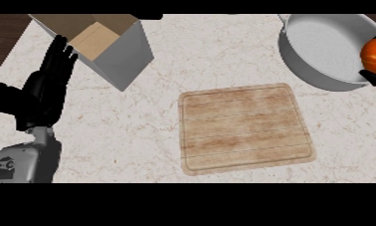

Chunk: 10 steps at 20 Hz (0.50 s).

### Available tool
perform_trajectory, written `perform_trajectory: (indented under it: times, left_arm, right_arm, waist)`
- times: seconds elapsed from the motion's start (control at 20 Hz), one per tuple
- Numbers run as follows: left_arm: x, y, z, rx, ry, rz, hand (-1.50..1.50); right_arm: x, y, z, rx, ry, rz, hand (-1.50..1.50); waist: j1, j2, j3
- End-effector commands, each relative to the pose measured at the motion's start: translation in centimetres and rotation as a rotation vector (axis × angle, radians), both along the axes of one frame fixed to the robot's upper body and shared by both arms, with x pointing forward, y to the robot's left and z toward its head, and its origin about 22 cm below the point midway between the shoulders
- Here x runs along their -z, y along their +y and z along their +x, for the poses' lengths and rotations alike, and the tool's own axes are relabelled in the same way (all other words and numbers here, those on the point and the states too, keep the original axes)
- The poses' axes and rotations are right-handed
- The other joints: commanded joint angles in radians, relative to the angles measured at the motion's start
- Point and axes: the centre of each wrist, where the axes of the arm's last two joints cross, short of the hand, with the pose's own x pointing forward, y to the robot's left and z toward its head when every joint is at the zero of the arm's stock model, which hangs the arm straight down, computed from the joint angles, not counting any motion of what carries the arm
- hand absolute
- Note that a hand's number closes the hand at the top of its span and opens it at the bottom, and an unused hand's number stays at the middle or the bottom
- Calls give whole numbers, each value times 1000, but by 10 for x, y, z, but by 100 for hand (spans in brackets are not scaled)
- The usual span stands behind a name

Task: Pick the squash from the cutting board and place it in the pot

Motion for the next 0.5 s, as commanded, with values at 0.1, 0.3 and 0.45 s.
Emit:
perform_trajectory:
  times: [0.1, 0.3, 0.45]
  left_arm:
    - [2, -6, 2, 36, -11, 5, 0]
    - [12, -5, -4, 13, -25, -5, 0]
    - [-7, -16, 11, 43, -23, 0, 0]
  right_arm:
    - [12, 1, 22, 192, -130, -257, 150]
    - [54, 0, 36, 182, -125, -274, 150]
    - [70, 26, 57, 180, -90, -280, 150]
  waist:
    - [22, 7, 1]
    - [24, 7, 1]
    - [29, 10, 2]
